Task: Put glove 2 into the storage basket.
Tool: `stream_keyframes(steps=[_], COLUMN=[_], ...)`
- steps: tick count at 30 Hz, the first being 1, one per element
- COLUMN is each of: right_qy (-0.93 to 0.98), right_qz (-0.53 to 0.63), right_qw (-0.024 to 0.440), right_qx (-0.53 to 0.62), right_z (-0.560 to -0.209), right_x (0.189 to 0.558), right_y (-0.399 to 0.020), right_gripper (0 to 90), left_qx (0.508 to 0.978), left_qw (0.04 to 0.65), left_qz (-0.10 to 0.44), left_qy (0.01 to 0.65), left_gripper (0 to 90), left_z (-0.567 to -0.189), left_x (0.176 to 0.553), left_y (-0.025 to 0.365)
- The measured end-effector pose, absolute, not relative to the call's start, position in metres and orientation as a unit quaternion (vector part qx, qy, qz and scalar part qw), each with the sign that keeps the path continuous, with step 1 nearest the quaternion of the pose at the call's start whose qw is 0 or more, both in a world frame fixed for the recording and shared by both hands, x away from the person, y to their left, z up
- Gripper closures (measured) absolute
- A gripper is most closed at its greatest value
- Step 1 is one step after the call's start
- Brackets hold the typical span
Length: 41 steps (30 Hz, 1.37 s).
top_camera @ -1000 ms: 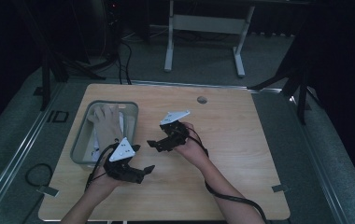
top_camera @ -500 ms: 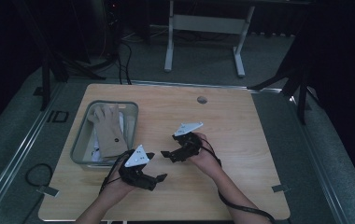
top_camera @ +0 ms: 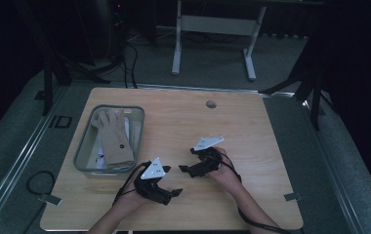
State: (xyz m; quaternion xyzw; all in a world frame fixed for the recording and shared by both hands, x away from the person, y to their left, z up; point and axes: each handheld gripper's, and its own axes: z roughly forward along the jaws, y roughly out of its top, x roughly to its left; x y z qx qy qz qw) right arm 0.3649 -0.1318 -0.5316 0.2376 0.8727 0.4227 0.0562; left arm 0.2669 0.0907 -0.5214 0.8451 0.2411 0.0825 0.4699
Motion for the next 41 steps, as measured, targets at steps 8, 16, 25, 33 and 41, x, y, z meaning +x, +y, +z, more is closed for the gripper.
stream_keyframes(steps=[8, 16, 25, 33, 41], right_qy=[0.87, 0.87, 0.866, 0.86, 0.861], right_qz=[0.424, 0.422, 0.428, 0.436, 0.433], right_qw=[0.055, 0.055, 0.073, 0.082, 0.083], right_qx=[0.245, 0.25, 0.249, 0.254, 0.253], right_z=[-0.542, -0.551, -0.555, -0.557, -0.558], right_x=[0.359, 0.353, 0.341, 0.338, 0.339], right_y=[-0.151, -0.165, -0.18, -0.191, -0.19], right_gripper=[14.6, 14.6, 14.6, 14.4, 14.4], left_qx=[0.854, 0.855, 0.854, 0.857, 0.858], left_qw=[0.463, 0.464, 0.471, 0.471, 0.472], left_qz=[0.076, 0.076, 0.071, 0.07, 0.067], left_qy=[0.226, 0.217, 0.21, 0.198, 0.192], left_gripper=[12.3, 12.4, 12.4, 12.4, 12.4], left_z=[-0.534, -0.542, -0.549, -0.553, -0.554], left_x=[0.267, 0.267, 0.265, 0.262, 0.262], left_y=[0.08, 0.076, 0.074, 0.072, 0.072])
